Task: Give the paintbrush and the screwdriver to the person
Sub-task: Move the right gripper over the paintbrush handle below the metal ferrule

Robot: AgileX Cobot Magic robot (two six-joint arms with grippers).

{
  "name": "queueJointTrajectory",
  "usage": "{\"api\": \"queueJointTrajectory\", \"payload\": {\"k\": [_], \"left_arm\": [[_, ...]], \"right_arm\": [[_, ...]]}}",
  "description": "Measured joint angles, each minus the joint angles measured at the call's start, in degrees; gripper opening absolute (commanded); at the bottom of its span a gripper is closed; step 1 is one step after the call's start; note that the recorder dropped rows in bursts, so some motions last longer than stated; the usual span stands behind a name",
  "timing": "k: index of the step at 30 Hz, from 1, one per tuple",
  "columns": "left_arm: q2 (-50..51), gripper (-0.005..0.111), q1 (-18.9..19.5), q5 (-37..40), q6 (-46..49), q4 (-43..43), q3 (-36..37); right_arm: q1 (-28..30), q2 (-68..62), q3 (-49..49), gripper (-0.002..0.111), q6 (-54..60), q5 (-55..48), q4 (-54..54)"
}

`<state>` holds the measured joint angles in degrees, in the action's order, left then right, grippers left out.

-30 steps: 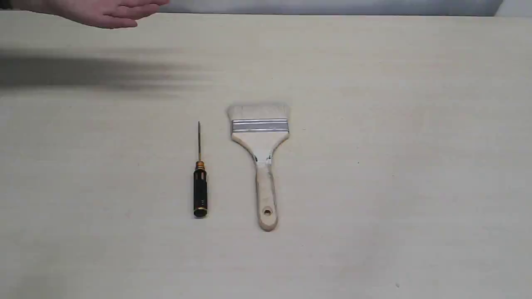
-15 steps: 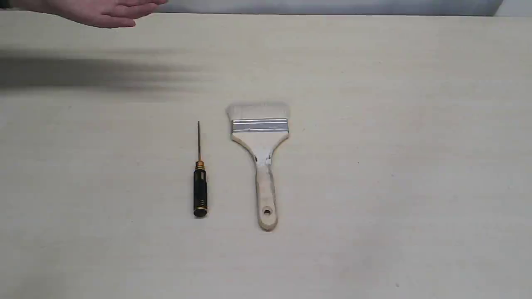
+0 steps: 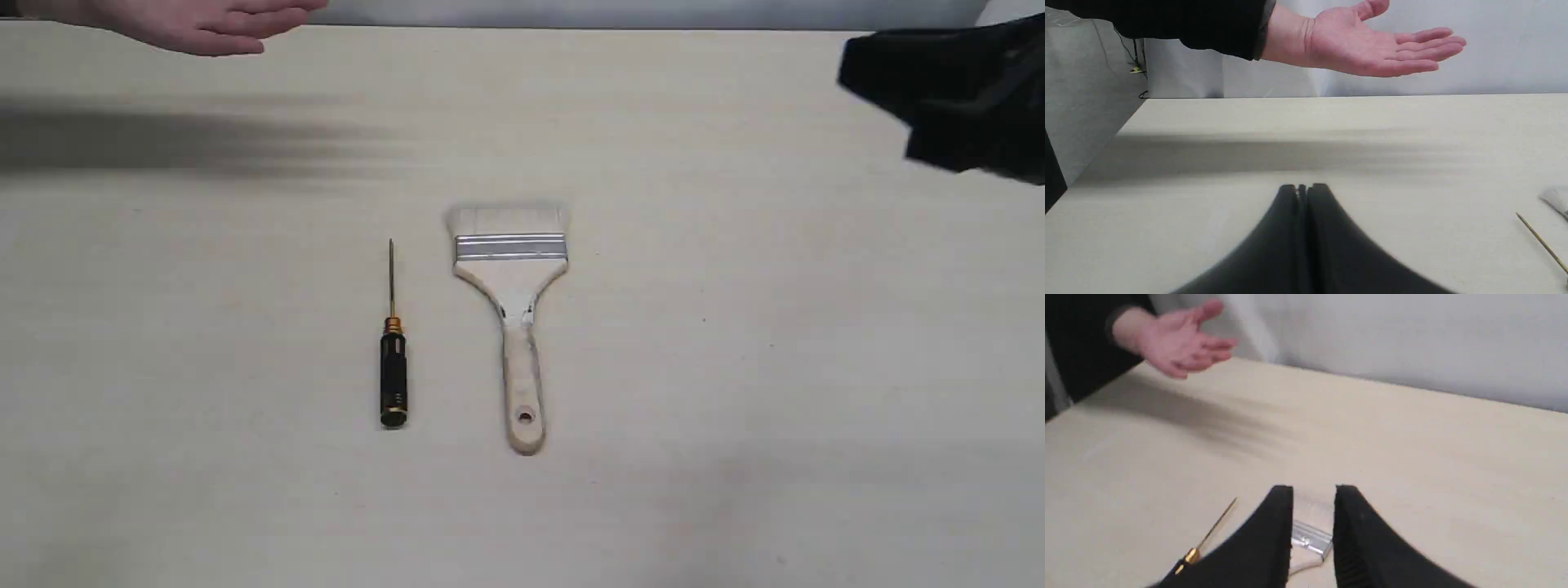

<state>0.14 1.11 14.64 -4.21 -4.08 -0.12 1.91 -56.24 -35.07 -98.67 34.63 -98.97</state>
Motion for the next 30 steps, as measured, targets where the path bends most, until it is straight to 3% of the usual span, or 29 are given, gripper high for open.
{"api": "queueJointTrajectory", "payload": {"k": [3,6,10,13,16,21,23,30], "left_arm": [[0.0,0.000,0.0,0.0,0.0,0.0,0.0],[0.0,0.000,0.0,0.0,0.0,0.0,0.0],[0.0,0.000,0.0,0.0,0.0,0.0,0.0],[0.0,0.000,0.0,0.0,0.0,0.0,0.0],[0.0,0.000,0.0,0.0,0.0,0.0,0.0],[0.0,0.000,0.0,0.0,0.0,0.0,0.0],[0.0,0.000,0.0,0.0,0.0,0.0,0.0],[0.0,0.000,0.0,0.0,0.0,0.0,0.0]], "right_arm": [[-7.0,-3.7,0.0,0.021,7.4,-1.6,1.4],[-17.9,-5.0,0.0,0.021,14.9,-11.8,1.8],[-36.4,-6.2,-0.1,0.021,17.8,-38.7,2.0],[-46.8,-8.1,-2.1,0.021,14.6,-57.4,4.2],[-51.3,-10.4,-6.4,0.025,13.3,-62.2,9.5],[-52.5,-16.6,-15.5,0.055,16.0,-61.5,20.9],[-52.5,-19.5,-19.3,0.062,19.5,-61.5,25.9],[-52.5,-32.7,-32.5,0.060,42.5,-67.8,51.2]]}}
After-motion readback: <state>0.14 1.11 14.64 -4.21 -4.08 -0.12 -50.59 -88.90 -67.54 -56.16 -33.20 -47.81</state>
